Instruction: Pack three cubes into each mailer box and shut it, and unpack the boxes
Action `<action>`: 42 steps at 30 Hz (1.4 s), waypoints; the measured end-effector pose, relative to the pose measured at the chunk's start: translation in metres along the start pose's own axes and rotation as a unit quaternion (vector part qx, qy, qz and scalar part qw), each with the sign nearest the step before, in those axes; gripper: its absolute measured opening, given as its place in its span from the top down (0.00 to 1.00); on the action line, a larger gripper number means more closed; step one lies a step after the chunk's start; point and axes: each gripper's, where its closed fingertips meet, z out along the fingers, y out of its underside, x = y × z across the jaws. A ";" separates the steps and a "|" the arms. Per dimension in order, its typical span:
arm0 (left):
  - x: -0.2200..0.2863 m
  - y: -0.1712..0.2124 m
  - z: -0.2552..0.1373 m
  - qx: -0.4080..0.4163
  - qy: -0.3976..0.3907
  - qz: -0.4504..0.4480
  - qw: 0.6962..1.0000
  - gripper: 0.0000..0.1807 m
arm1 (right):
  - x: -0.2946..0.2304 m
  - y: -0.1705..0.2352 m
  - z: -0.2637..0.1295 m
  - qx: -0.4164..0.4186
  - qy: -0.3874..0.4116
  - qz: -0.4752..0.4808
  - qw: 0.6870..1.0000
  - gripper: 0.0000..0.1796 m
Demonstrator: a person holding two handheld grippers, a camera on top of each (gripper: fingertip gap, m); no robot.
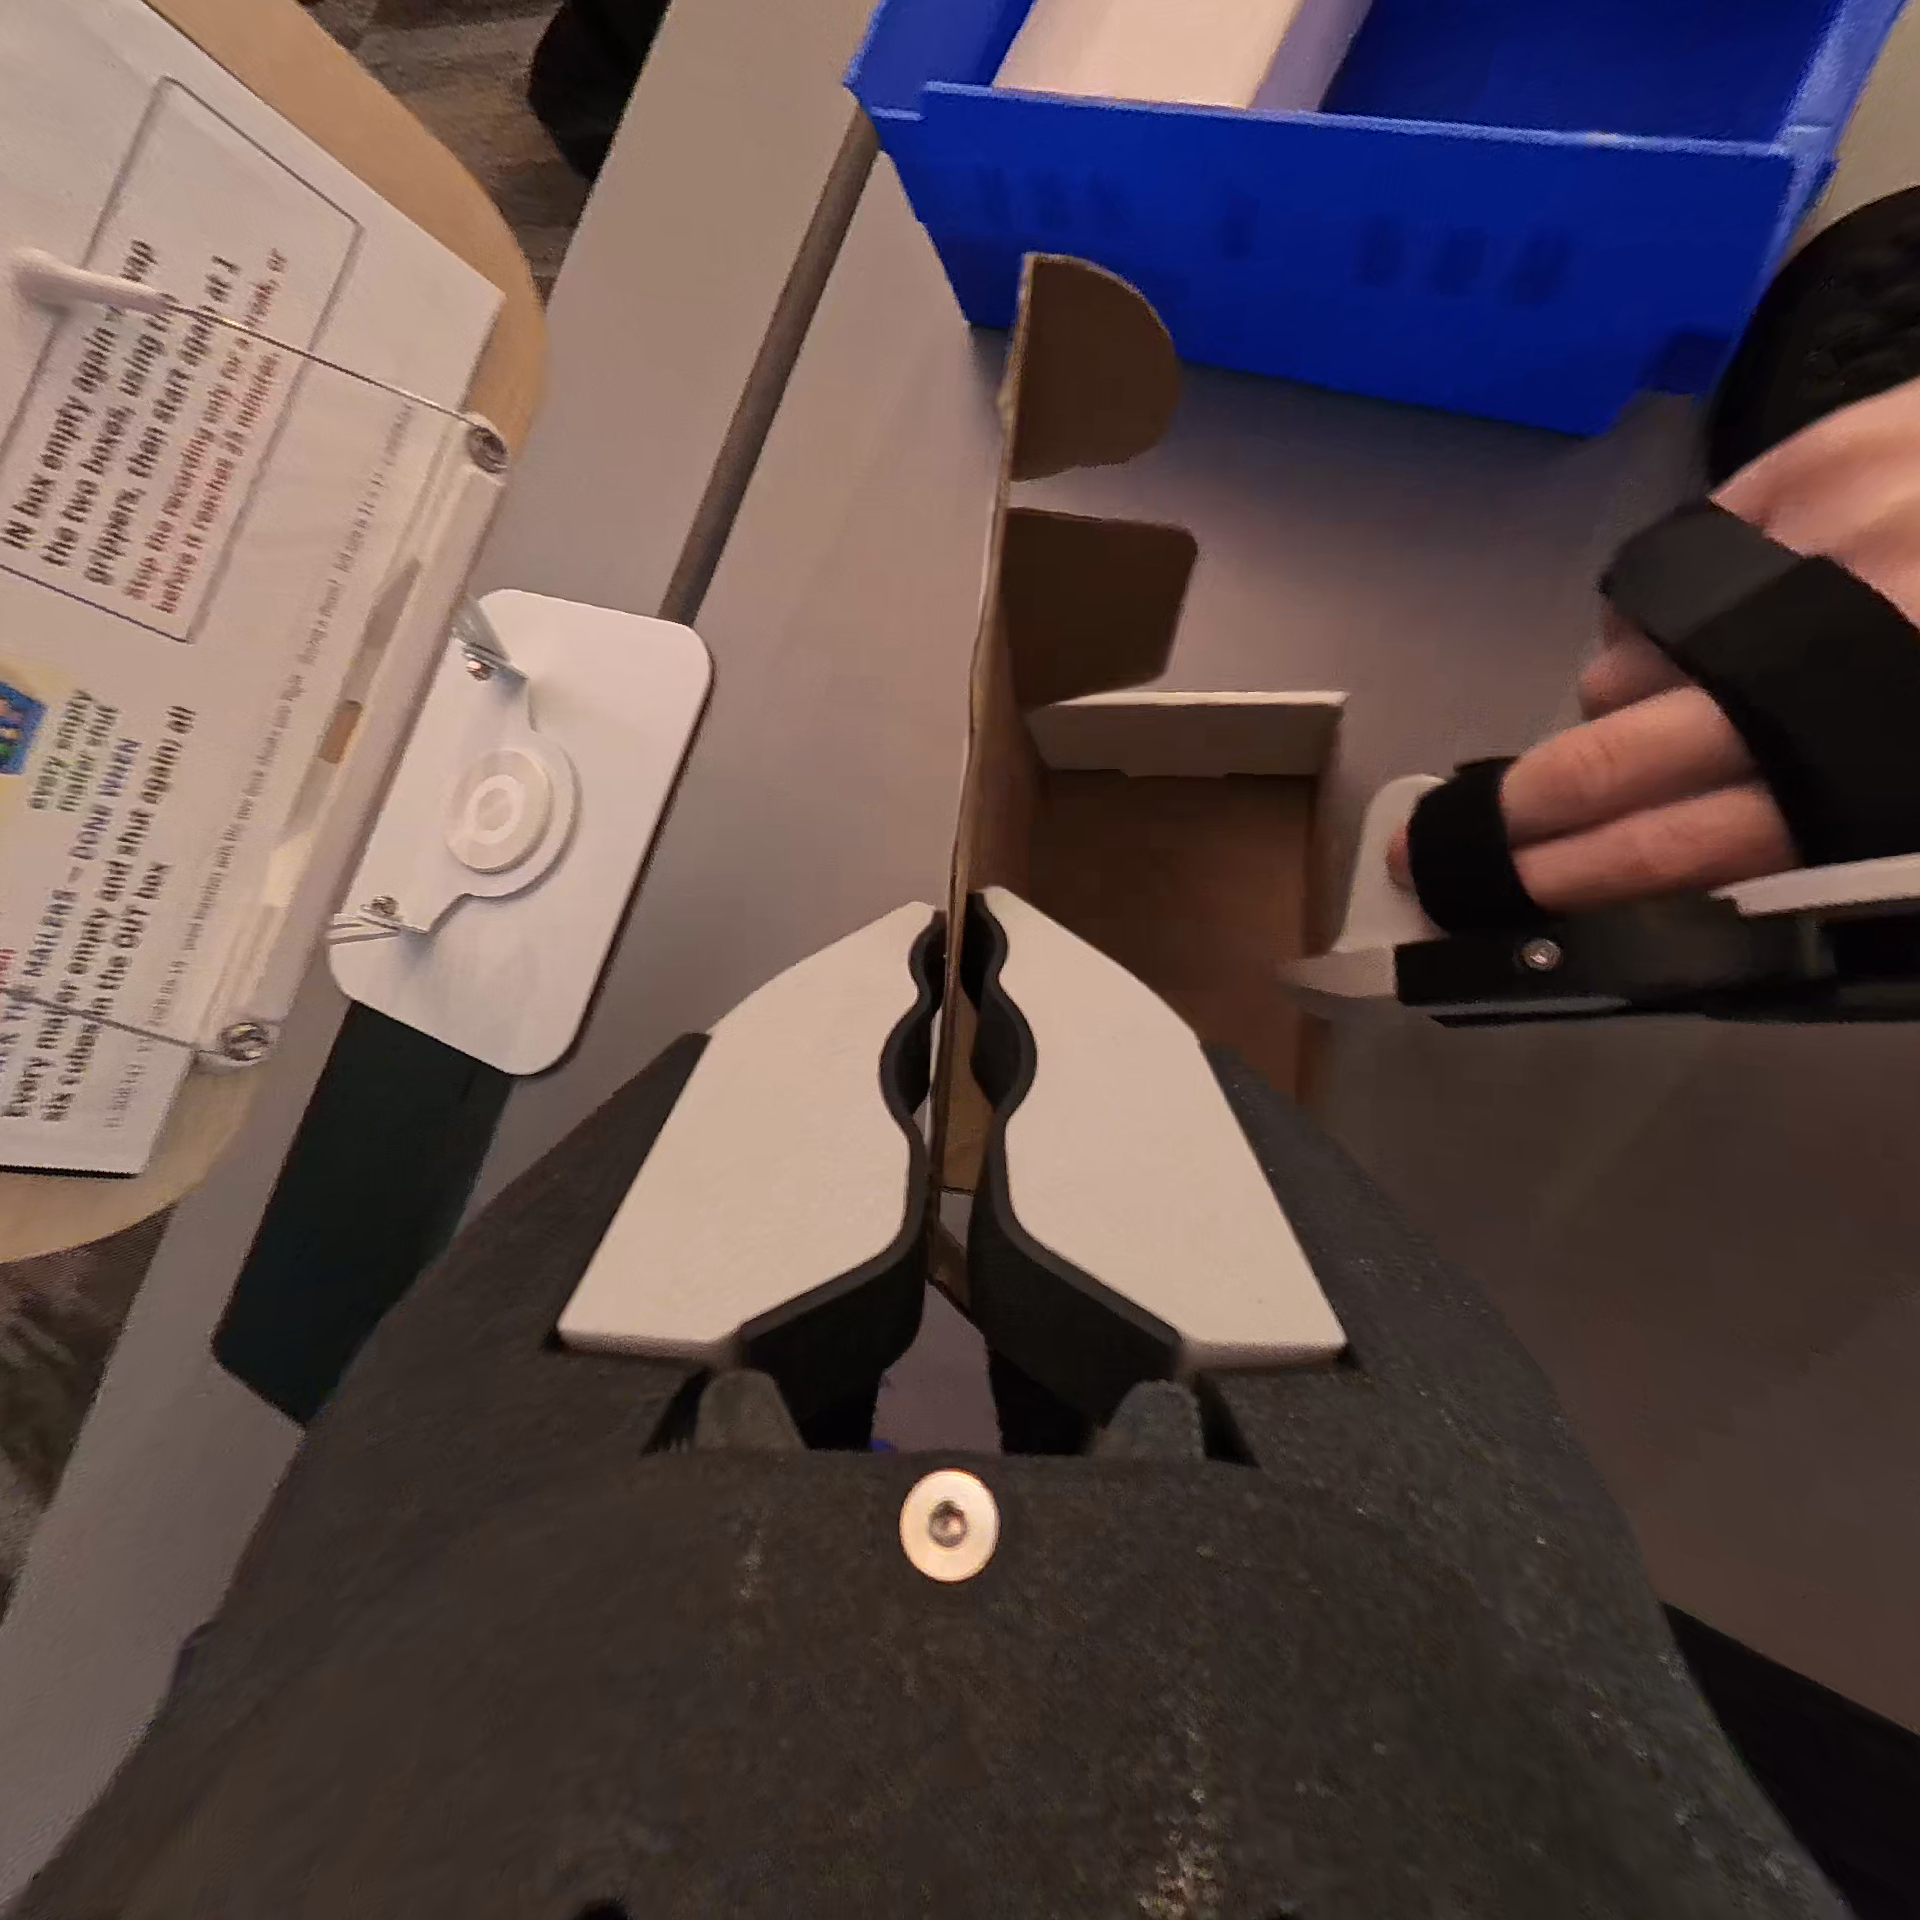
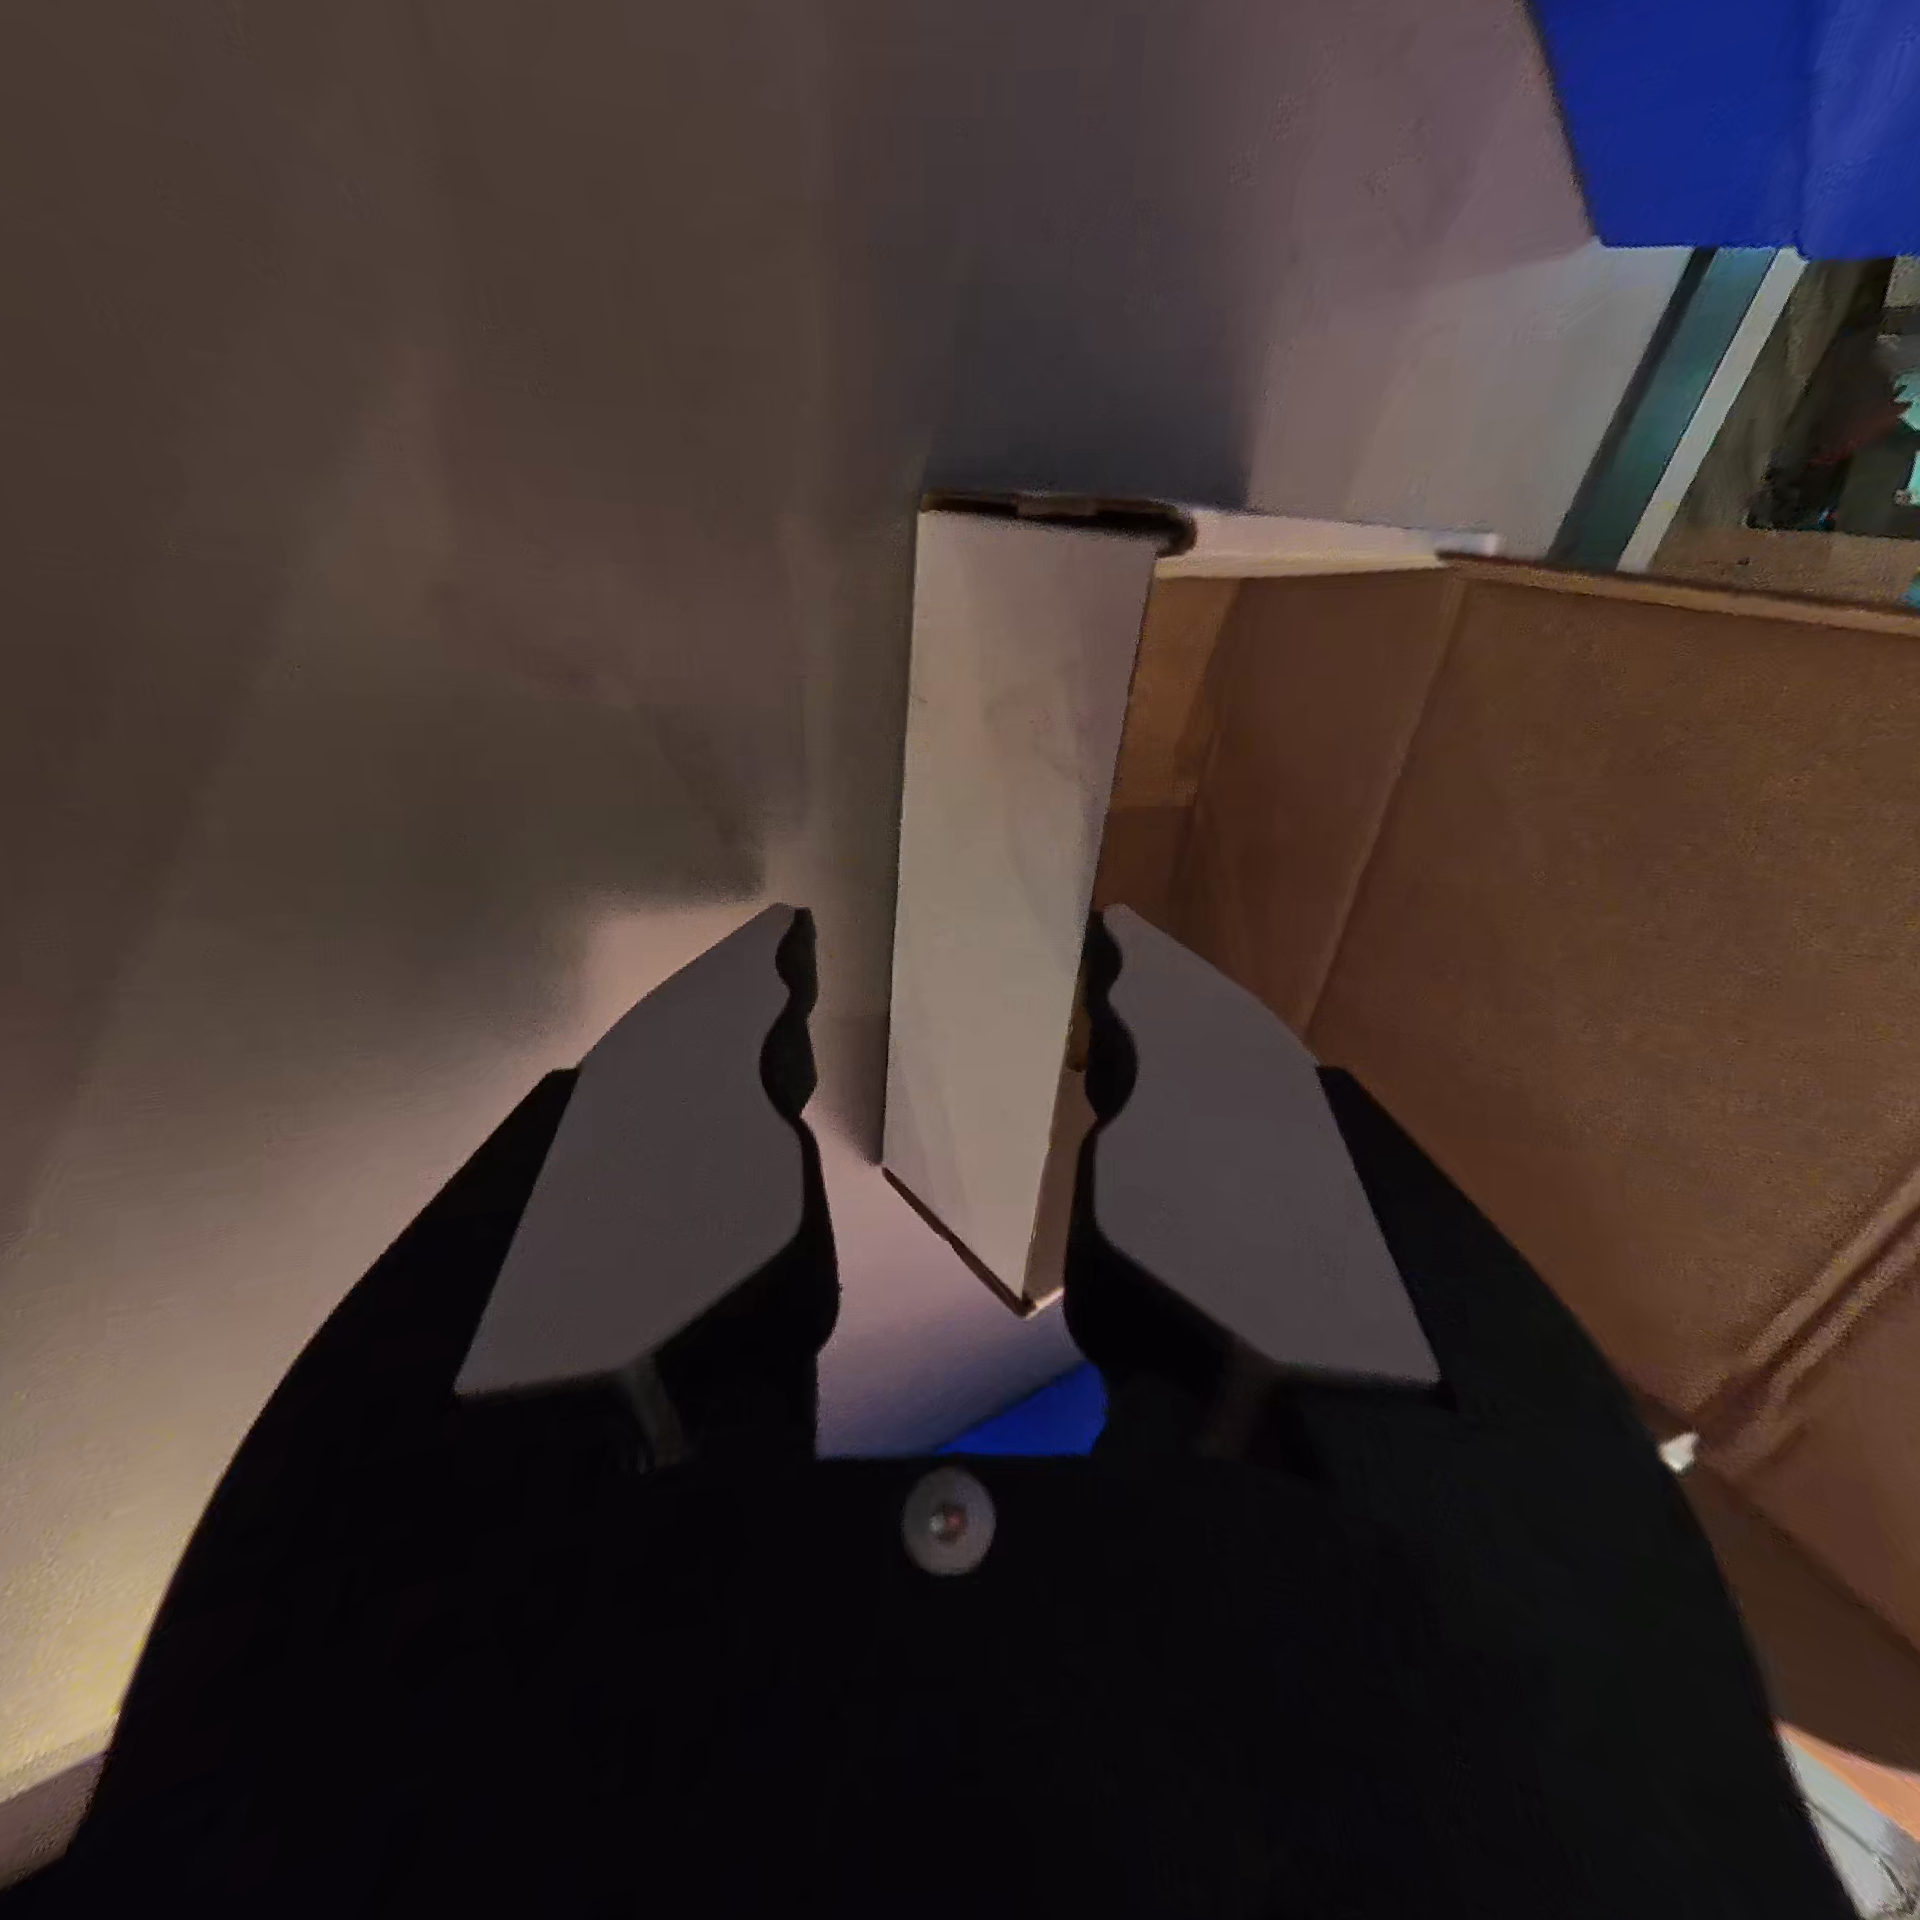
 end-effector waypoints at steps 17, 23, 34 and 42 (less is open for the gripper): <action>-0.073 0.008 0.060 -0.063 -0.091 0.067 0.992 0.97 | 0.003 -0.004 0.000 -0.016 0.004 0.075 0.997 0.74; -0.079 0.019 0.075 -0.117 -0.089 0.168 0.975 0.98 | -0.002 -0.001 -0.002 -0.031 -0.006 0.066 0.997 0.73; -0.088 0.041 0.103 -0.158 0.004 0.144 0.977 0.97 | -0.005 0.004 -0.004 -0.048 -0.008 0.053 0.997 0.72; -0.089 0.053 0.118 -0.172 0.074 0.089 0.978 0.96 | -0.007 0.005 -0.005 -0.048 -0.013 0.054 0.997 0.71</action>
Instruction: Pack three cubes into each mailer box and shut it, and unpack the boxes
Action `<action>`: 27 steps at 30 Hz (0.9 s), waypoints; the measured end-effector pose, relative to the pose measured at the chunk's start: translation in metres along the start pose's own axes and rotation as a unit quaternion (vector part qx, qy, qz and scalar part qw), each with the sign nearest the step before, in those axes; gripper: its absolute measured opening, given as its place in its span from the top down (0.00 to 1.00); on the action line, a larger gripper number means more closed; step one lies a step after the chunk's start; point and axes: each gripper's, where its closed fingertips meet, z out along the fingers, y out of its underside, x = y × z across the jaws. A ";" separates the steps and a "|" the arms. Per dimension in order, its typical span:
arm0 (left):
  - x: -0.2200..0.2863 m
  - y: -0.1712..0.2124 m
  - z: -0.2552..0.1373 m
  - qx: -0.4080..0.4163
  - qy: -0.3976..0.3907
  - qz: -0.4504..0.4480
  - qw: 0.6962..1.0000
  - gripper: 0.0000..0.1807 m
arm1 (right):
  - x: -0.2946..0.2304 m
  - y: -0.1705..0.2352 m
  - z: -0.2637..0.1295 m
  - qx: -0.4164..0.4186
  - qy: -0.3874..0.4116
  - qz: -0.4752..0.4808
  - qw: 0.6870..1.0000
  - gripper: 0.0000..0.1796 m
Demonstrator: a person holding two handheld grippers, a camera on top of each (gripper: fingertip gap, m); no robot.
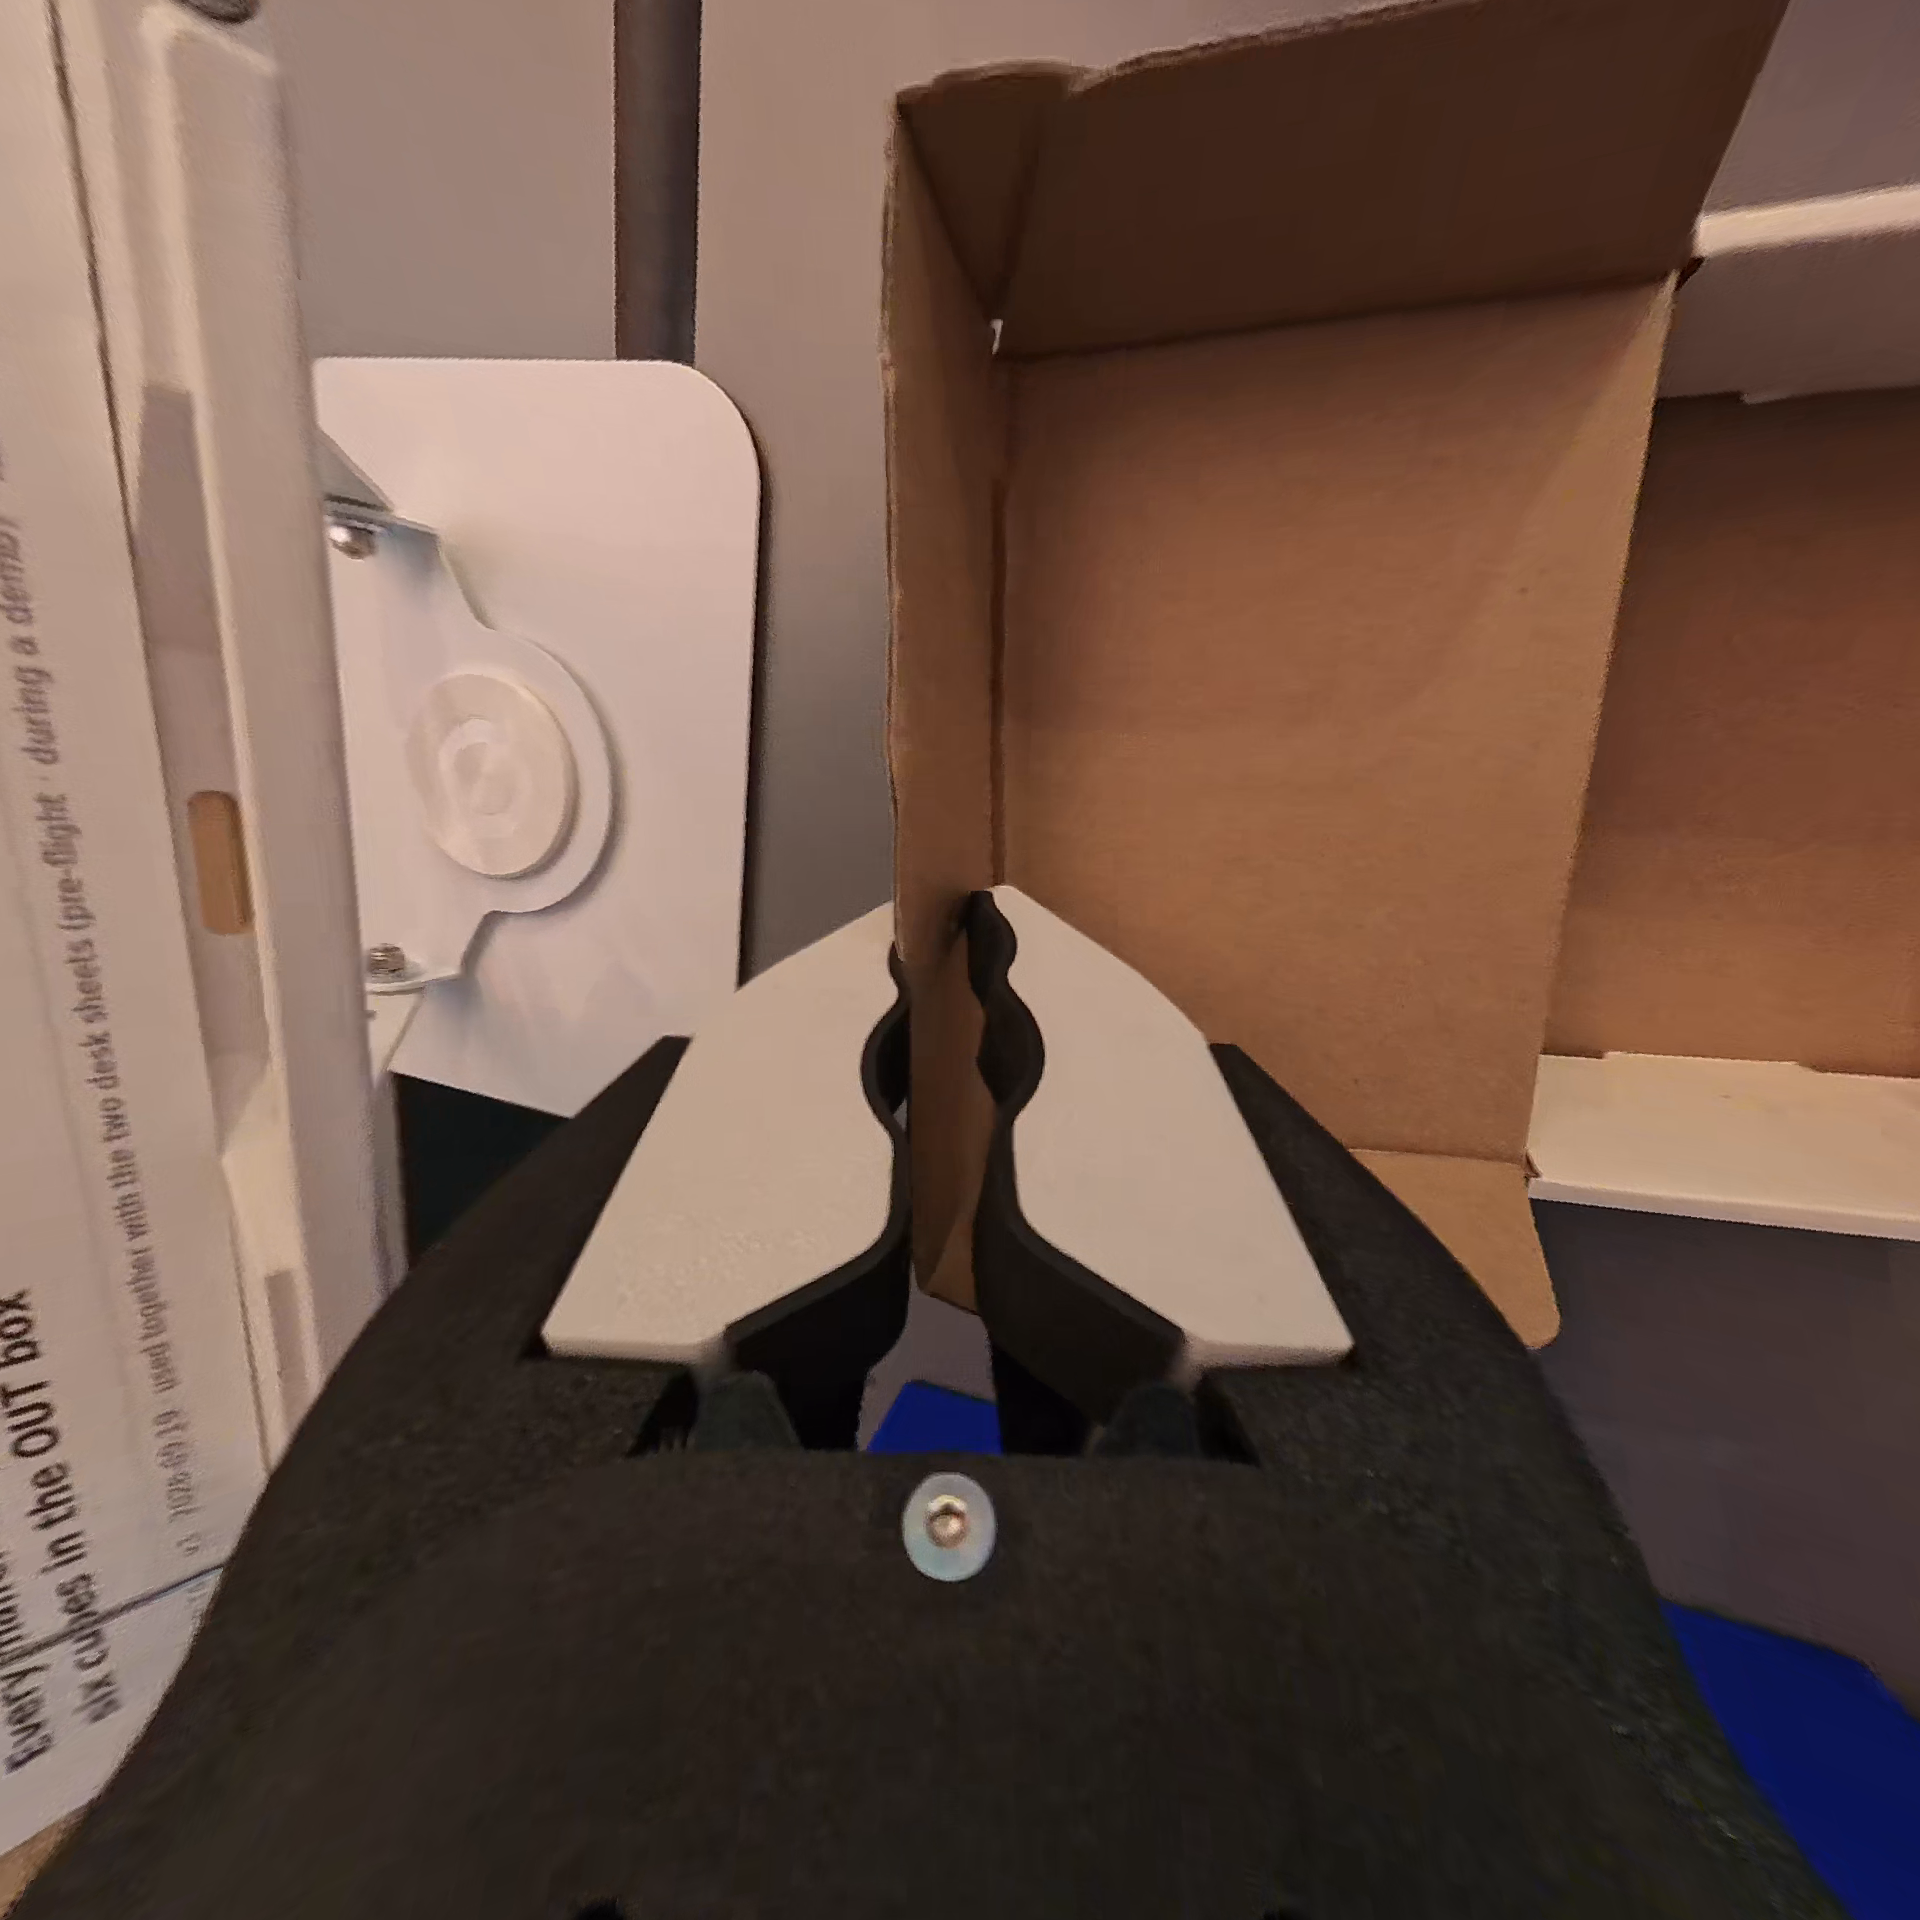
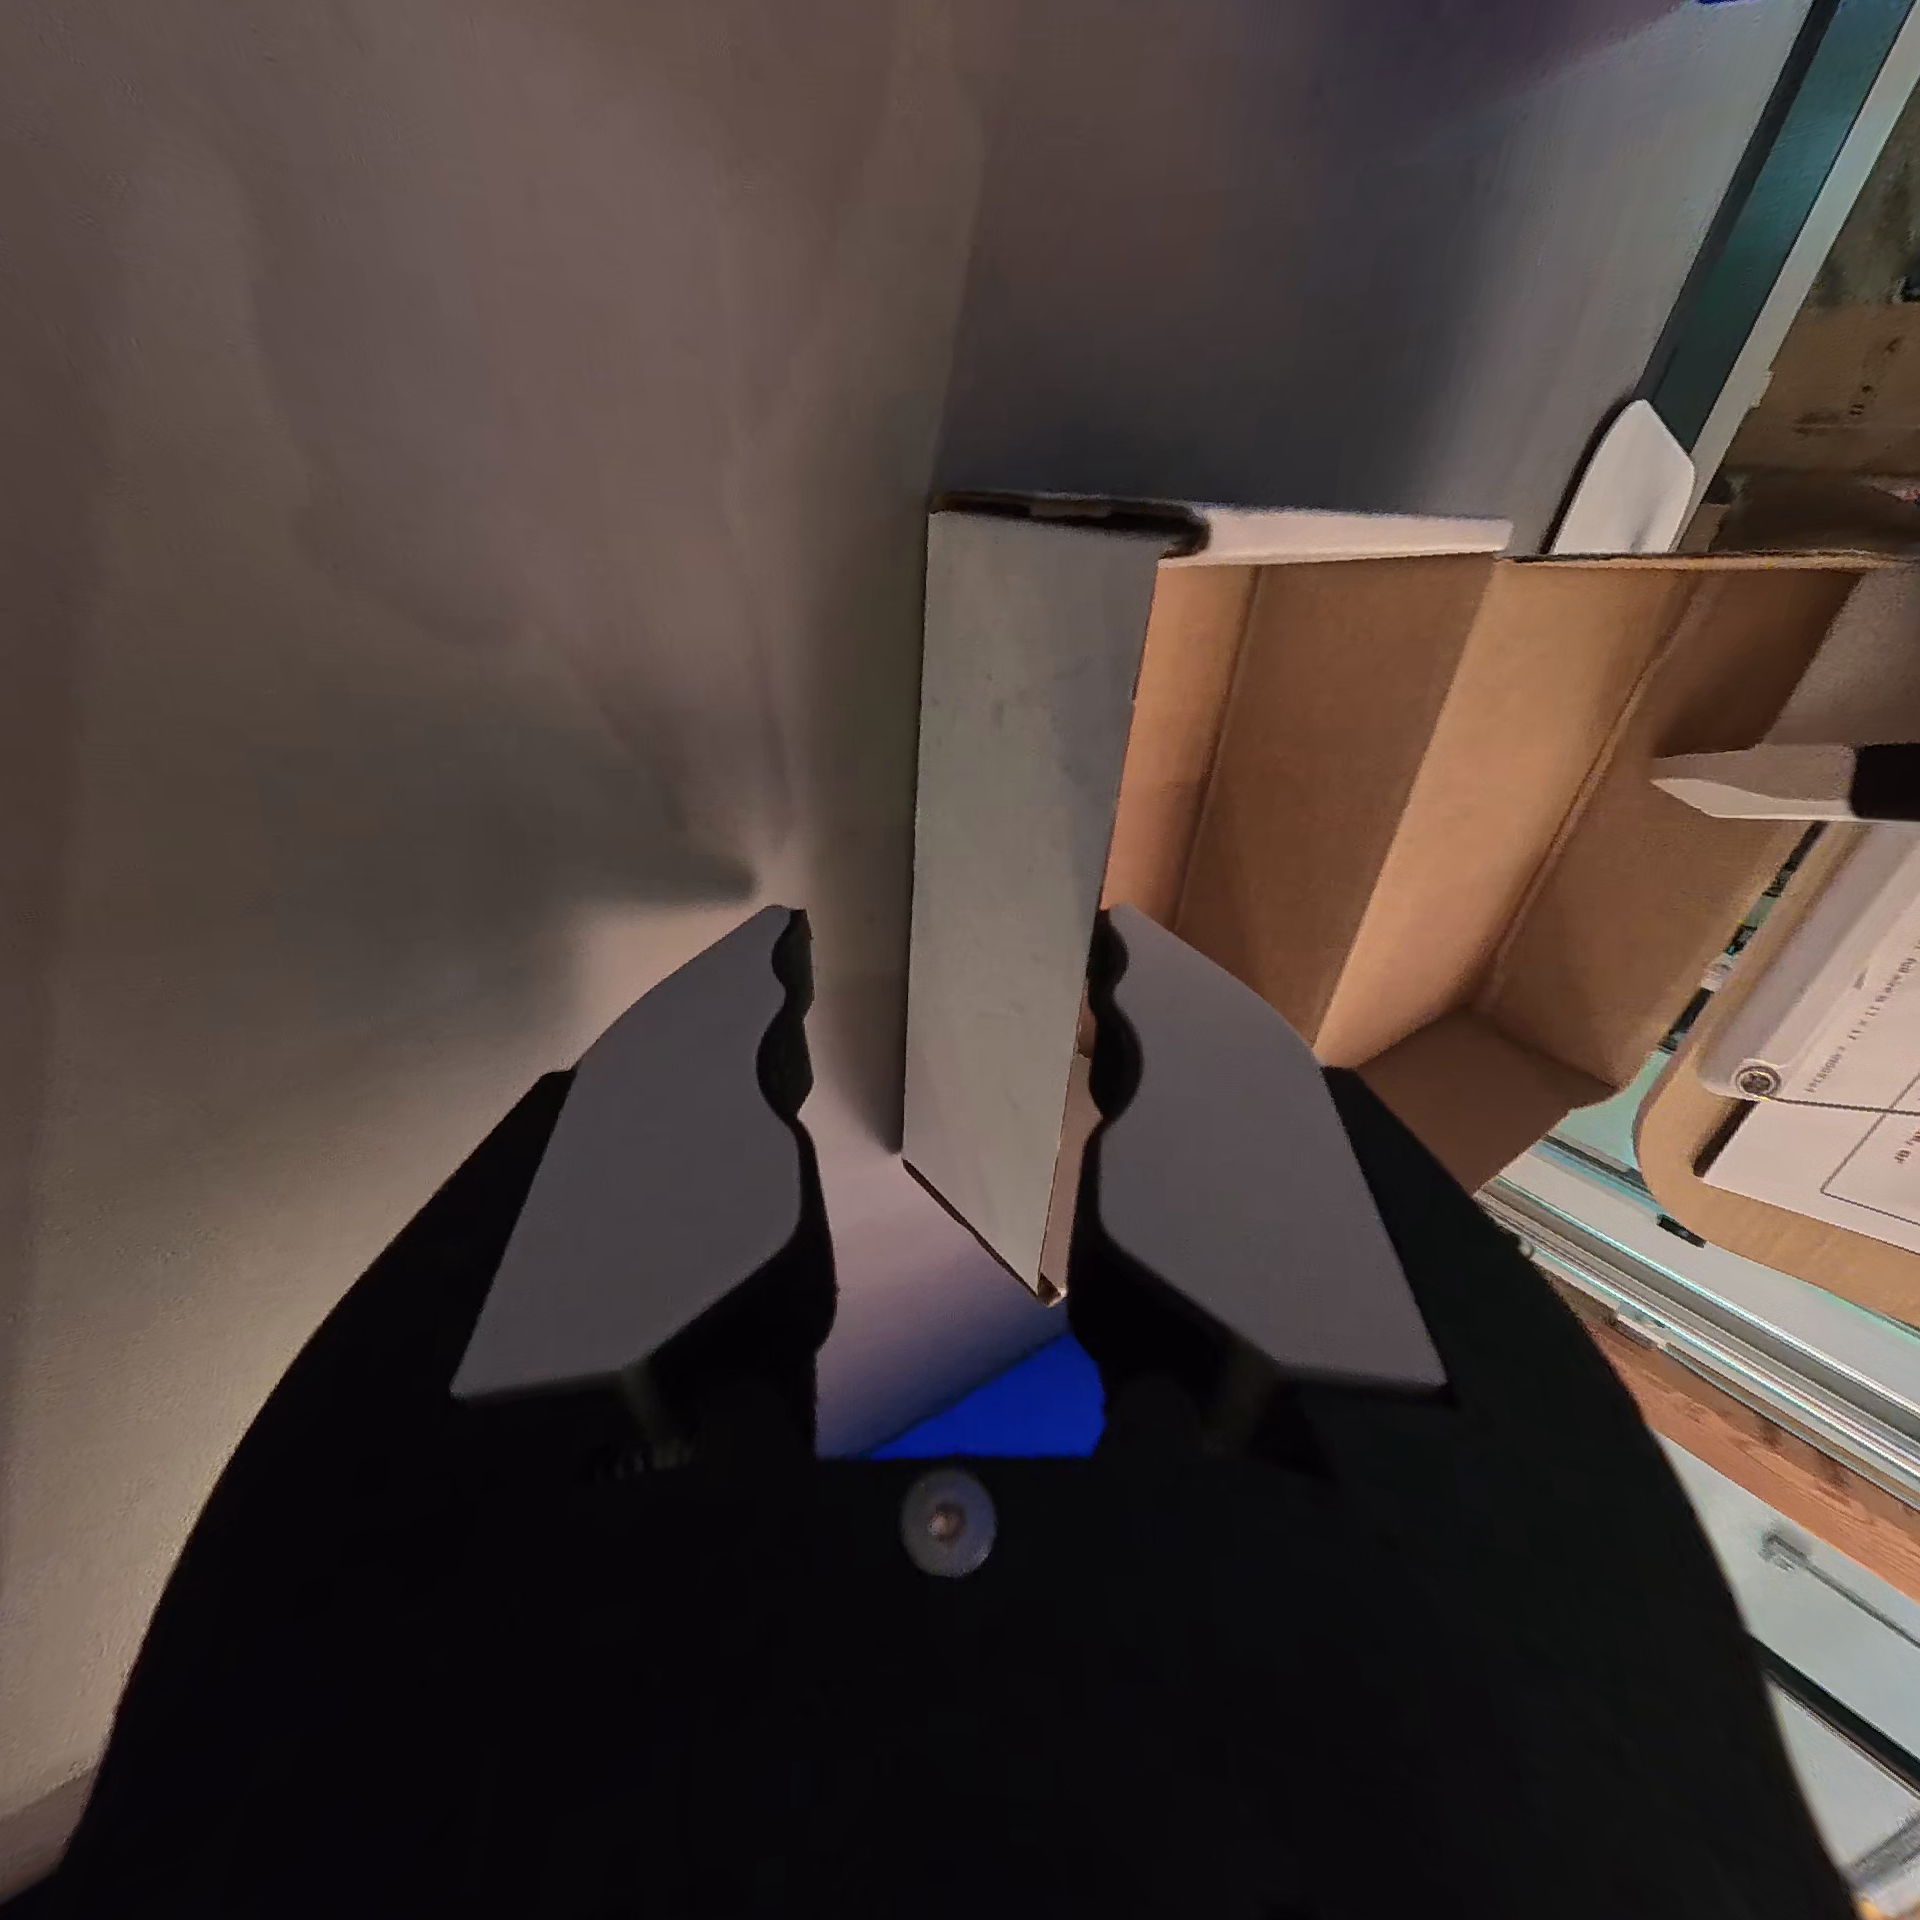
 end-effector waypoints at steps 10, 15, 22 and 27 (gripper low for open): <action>-0.002 -0.008 -0.013 0.030 0.060 -0.132 0.989 0.93 | 0.000 -0.001 0.001 0.011 -0.009 0.017 1.000 0.71; -0.003 -0.016 -0.029 0.062 0.043 -0.174 0.982 0.83 | 0.000 0.000 0.005 0.010 -0.013 0.023 1.000 0.71; 0.006 -0.023 -0.078 0.176 -0.007 -0.257 0.950 0.74 | 0.001 -0.002 0.005 0.013 -0.017 0.048 0.999 0.71; 0.022 0.000 -0.096 0.208 -0.076 -0.305 0.926 0.66 | 0.006 -0.007 0.000 0.039 -0.024 0.075 0.996 0.70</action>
